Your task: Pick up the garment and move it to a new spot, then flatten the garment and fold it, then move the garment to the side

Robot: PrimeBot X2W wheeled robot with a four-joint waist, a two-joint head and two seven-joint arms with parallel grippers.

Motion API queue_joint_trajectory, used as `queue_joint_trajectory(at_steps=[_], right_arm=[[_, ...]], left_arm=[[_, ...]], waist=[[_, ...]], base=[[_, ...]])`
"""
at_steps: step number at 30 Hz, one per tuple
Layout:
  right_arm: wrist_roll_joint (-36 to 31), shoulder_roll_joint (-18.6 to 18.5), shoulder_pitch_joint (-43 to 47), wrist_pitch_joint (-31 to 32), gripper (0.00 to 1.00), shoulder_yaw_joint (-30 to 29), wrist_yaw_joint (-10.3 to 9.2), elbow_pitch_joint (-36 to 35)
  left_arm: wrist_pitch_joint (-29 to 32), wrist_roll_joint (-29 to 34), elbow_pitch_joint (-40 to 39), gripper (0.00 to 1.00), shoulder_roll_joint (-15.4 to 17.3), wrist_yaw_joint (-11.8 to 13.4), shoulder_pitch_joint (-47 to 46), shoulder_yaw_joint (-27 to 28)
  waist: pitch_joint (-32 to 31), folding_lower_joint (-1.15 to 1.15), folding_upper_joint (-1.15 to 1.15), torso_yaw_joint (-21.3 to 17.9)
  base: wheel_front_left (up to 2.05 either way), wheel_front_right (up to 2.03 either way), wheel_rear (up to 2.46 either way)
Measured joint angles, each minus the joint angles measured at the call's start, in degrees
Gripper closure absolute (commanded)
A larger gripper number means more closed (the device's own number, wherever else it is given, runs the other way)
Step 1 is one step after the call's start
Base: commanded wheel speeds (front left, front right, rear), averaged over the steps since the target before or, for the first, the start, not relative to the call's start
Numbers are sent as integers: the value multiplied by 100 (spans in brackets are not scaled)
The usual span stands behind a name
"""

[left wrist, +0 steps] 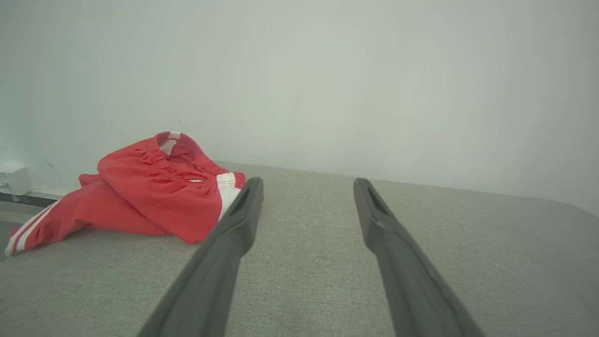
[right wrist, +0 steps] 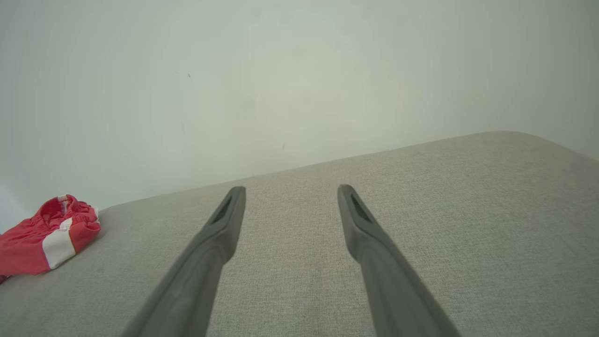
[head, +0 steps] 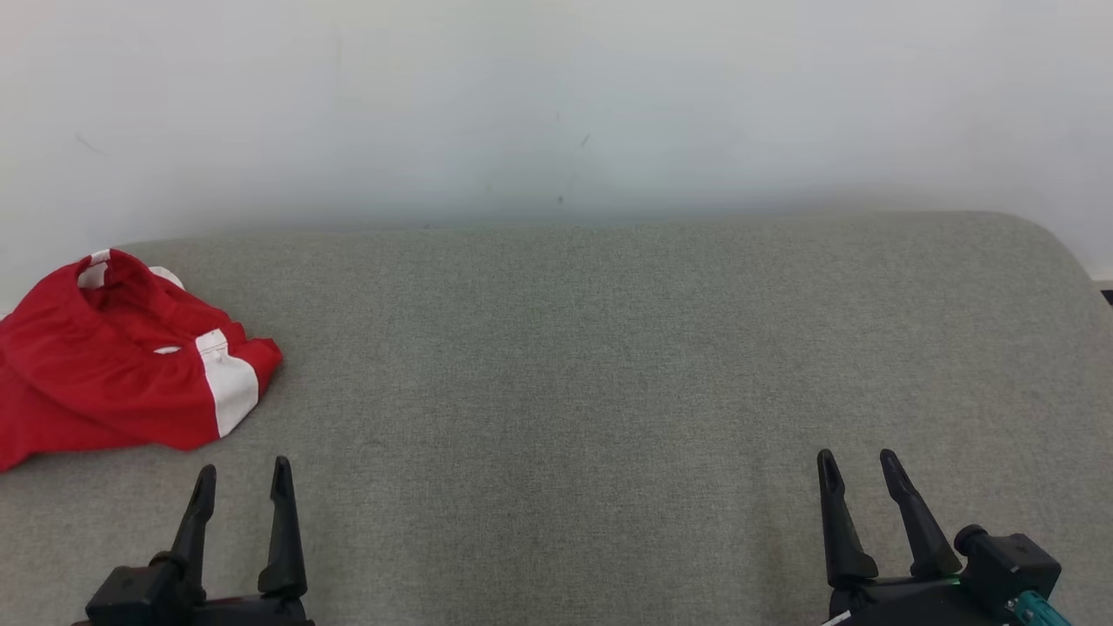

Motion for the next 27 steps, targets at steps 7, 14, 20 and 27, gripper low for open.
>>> queue_joint_trajectory(at_steps=[7, 14, 20, 27], right_arm=[[-255, -5, 64, -60, 0, 8, 0, -26], [-436, -14, 99, -136, 0, 0, 0, -30], [-460, -19, 110, -192, 0, 8, 0, -38], [-350, -45, 113, -200, 0, 53, 0, 0]], left_arm=[[-65, 169, 158, 0, -5, -69, 15, 74], [-146, 305, 207, 0, -11, -183, 15, 109], [-205, 367, 346, 0, -22, -267, 18, 101], [-205, 342, 490, 0, -27, -310, 15, 94]], waist=[[-36, 0, 0, 21], [-56, 0, 0, 23], [-50, 0, 0, 40], [-60, 0, 0, 73]], base=[[0, 0, 0], [0, 0, 0], [0, 0, 0], [0, 0, 0]])
